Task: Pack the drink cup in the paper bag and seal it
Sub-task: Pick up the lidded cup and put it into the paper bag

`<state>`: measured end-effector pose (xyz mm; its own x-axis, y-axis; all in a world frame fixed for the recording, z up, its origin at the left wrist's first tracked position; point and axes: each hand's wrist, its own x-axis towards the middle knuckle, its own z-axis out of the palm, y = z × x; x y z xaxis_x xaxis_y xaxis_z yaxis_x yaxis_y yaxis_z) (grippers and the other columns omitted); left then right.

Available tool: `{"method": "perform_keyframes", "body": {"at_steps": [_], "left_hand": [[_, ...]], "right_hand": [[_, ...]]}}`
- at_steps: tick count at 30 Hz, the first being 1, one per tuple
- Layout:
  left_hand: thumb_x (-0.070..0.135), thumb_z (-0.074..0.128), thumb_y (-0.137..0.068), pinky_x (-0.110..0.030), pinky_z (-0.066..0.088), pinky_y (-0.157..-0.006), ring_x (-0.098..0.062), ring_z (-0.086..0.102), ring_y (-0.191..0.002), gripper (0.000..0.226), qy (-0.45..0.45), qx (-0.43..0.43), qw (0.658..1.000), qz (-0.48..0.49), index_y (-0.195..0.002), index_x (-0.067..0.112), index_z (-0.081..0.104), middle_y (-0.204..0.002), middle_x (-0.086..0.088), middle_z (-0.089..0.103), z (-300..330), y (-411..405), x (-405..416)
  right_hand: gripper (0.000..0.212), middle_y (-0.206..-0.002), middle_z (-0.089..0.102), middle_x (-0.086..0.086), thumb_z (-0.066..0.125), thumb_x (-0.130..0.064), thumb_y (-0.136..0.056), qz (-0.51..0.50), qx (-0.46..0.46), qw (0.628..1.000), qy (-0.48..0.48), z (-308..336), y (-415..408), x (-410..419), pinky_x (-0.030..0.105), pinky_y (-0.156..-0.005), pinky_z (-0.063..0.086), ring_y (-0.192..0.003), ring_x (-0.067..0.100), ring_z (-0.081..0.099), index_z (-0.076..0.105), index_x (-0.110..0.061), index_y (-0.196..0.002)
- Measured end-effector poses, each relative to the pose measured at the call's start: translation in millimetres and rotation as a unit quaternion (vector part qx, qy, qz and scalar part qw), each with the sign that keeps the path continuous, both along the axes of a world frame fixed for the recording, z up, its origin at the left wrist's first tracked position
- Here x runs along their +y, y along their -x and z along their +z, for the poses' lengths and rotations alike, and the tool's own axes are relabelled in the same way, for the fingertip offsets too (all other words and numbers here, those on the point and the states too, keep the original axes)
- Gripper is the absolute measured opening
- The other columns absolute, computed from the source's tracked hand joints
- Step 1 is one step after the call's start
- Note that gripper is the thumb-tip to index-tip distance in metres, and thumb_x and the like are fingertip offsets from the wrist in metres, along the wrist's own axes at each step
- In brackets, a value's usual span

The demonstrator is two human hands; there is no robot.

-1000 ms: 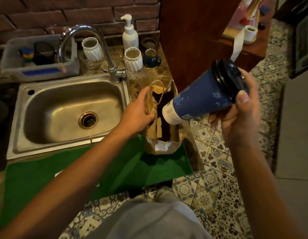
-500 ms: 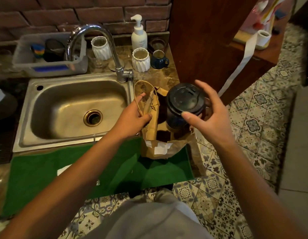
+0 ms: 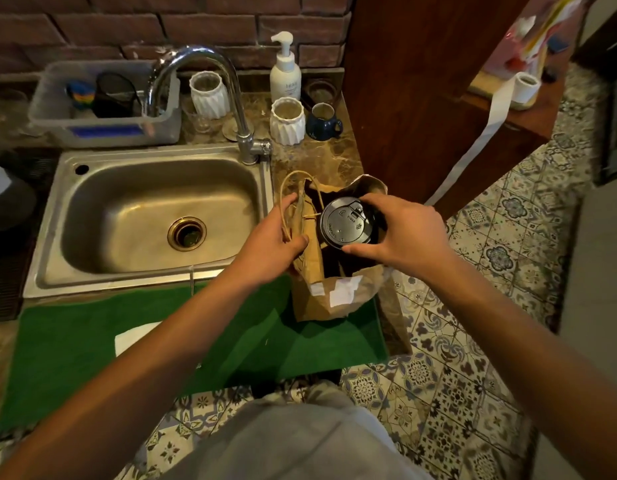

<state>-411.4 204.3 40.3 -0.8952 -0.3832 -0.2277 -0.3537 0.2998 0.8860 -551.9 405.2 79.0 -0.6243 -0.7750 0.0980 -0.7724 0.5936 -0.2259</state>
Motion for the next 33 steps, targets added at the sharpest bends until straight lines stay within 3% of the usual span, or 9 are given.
{"method": "perform_keyframes", "body": {"at_steps": [3, 6, 9, 17, 21, 23, 27, 31, 33], "left_hand": [[0.015, 0.07, -0.093, -0.004, 0.045, -0.071, 0.026, 0.058, -0.081, 0.079, 0.001, -0.01, 1.0, -0.016, -0.156, 0.037, 0.028, -0.108, 0.04, 0.044, 0.8, -2.6, -2.2], [0.018, 0.069, -0.094, -0.033, 0.053, -0.096, -0.005, 0.066, -0.104, 0.081, -0.006, -0.02, 0.999, -0.024, -0.158, 0.038, 0.023, -0.125, 0.013, 0.06, 3.1, -4.2, -0.1], [0.019, 0.068, -0.095, -0.05, 0.056, -0.095, -0.021, 0.069, -0.107, 0.081, -0.009, -0.021, 0.999, -0.024, -0.158, 0.038, 0.022, -0.121, 0.011, 0.057, 1.9, -6.8, 4.2], [0.02, 0.068, -0.095, -0.034, 0.055, -0.091, -0.014, 0.069, -0.099, 0.081, 0.009, -0.014, 1.0, -0.019, -0.159, 0.036, 0.021, -0.122, 0.014, 0.056, -2.8, -9.1, 1.1], [0.021, 0.067, -0.096, -0.01, 0.047, -0.065, 0.007, 0.063, -0.063, 0.079, 0.026, -0.018, 0.999, -0.019, -0.159, 0.036, 0.022, -0.113, 0.013, 0.064, -4.9, -10.2, 2.2], [0.021, 0.067, -0.096, -0.013, 0.046, -0.062, 0.008, 0.062, -0.059, 0.078, 0.027, -0.022, 0.999, -0.022, -0.159, 0.036, 0.023, -0.109, 0.012, 0.064, -5.2, -9.4, 4.0], [0.02, 0.066, -0.096, -0.028, 0.056, -0.078, -0.001, 0.069, -0.075, 0.077, 0.019, -0.022, 0.999, -0.021, -0.158, 0.037, 0.023, -0.114, 0.014, 0.062, -3.8, -8.4, 4.3], [0.021, 0.065, -0.097, -0.026, 0.052, -0.065, 0.003, 0.064, -0.064, 0.076, 0.033, -0.023, 0.999, -0.016, -0.158, 0.035, 0.022, -0.112, 0.003, 0.069, -6.4, -9.4, 1.2], [0.02, 0.064, -0.098, -0.027, 0.054, -0.076, 0.0, 0.068, -0.083, 0.077, 0.016, -0.025, 0.999, -0.015, -0.159, 0.037, 0.021, -0.123, -0.001, 0.068, -7.3, -9.5, 0.1]], "right_hand": [[0.089, -0.104, 0.078, -0.002, 0.062, -0.088, -0.069, -0.007, 0.055, 0.994, -0.089, -7.3, 1.8, -10.6, 0.034, -0.064, 0.058, -0.088, 0.024, 0.075, 0.059, -0.026, -0.133], [0.085, -0.091, 0.076, 0.001, 0.059, -0.088, -0.072, -0.004, 0.09, 0.983, -0.163, -11.7, 2.6, -22.7, 0.031, -0.054, 0.047, -0.076, 0.028, 0.073, 0.061, -0.021, -0.125], [0.076, -0.088, 0.072, 0.001, 0.058, -0.085, -0.076, 0.002, 0.109, 0.972, -0.209, -13.5, 0.2, -32.2, 0.03, -0.052, 0.035, -0.069, 0.025, 0.064, 0.062, -0.02, -0.116], [0.078, -0.104, 0.07, 0.003, 0.052, -0.081, -0.084, -0.01, 0.109, 0.961, -0.255, -16.0, -6.8, -50.6, 0.029, -0.046, 0.021, -0.088, 0.025, 0.069, 0.055, -0.018, -0.129], [0.072, -0.102, 0.07, 0.002, 0.062, -0.078, -0.079, -0.007, 0.102, 0.959, -0.266, -14.2, -7.3, -53.5, 0.031, -0.051, 0.031, -0.086, 0.025, 0.068, 0.057, -0.017, -0.116], [0.072, -0.101, 0.07, 0.002, 0.067, -0.076, -0.075, -0.002, 0.094, 0.956, -0.279, -12.7, -6.4, -58.6, 0.033, -0.053, 0.033, -0.084, 0.025, 0.067, 0.058, -0.016, -0.113], [0.082, -0.098, 0.072, 0.002, 0.07, -0.076, -0.071, -0.005, 0.076, 0.955, -0.287, -11.3, -4.2, -69.0, 0.03, -0.05, 0.026, -0.087, 0.027, 0.07, 0.056, -0.014, -0.122], [0.086, -0.088, 0.068, 0.003, 0.066, -0.078, -0.075, -0.004, 0.076, 0.959, -0.272, -10.6, -2.0, -71.8, 0.028, -0.046, 0.023, -0.083, 0.027, 0.07, 0.052, -0.017, -0.133], [0.085, -0.078, 0.058, 0.0, 0.061, -0.081, -0.077, 0.005, 0.085, 0.961, -0.264, -11.9, -0.7, -70.6, 0.027, -0.045, 0.023, -0.073, 0.024, 0.064, 0.05, -0.02, -0.136]]}}
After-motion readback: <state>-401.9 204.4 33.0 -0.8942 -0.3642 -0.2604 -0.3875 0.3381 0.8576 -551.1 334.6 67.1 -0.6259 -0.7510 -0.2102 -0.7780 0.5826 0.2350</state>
